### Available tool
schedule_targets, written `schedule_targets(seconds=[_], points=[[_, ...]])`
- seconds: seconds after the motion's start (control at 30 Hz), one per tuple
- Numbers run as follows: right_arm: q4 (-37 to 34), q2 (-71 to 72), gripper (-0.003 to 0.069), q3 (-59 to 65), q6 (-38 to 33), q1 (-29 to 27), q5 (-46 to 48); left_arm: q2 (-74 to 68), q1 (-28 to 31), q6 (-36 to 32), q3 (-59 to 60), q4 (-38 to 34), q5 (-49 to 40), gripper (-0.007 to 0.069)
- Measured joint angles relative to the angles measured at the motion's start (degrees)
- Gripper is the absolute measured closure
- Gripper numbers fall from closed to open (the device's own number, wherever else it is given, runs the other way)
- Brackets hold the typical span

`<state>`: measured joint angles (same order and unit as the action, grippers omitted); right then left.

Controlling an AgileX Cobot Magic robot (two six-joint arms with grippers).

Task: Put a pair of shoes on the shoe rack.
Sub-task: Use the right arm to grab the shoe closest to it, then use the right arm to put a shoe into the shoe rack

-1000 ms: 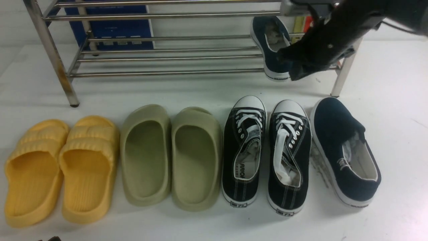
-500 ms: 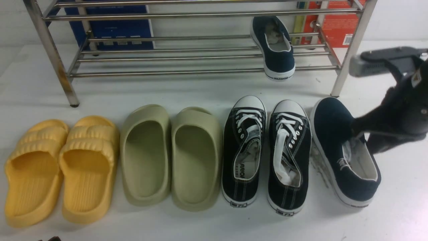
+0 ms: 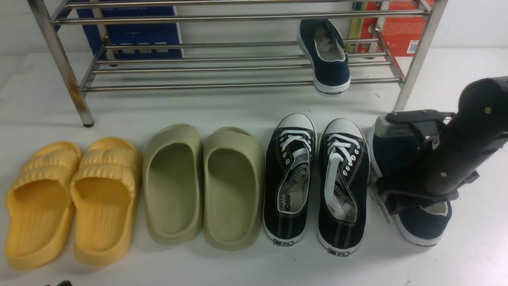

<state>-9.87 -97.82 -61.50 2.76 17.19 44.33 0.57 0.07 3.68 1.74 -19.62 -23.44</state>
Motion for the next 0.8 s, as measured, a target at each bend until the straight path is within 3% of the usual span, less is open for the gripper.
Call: schedule_targets(seconds=[0.3, 0.67, 0.8], points=[[-0.17, -2.01, 0.0607, 0.00, -0.05, -0.11, 0.62, 0.00, 0.00, 0.00, 0.00, 0.00, 0.00, 0.0386], [-0.34, 16.37, 0.0610, 0.56, 3.02, 0.36, 13.69, 0.00, 0.00, 0.00, 0.00, 0.00, 0.00, 0.0386], [-0.35, 21.43, 0.0610, -0.52, 5.21, 5.16, 17.49, 0.00, 0.00, 0.00, 0.00, 0.00, 0.00, 0.0386]])
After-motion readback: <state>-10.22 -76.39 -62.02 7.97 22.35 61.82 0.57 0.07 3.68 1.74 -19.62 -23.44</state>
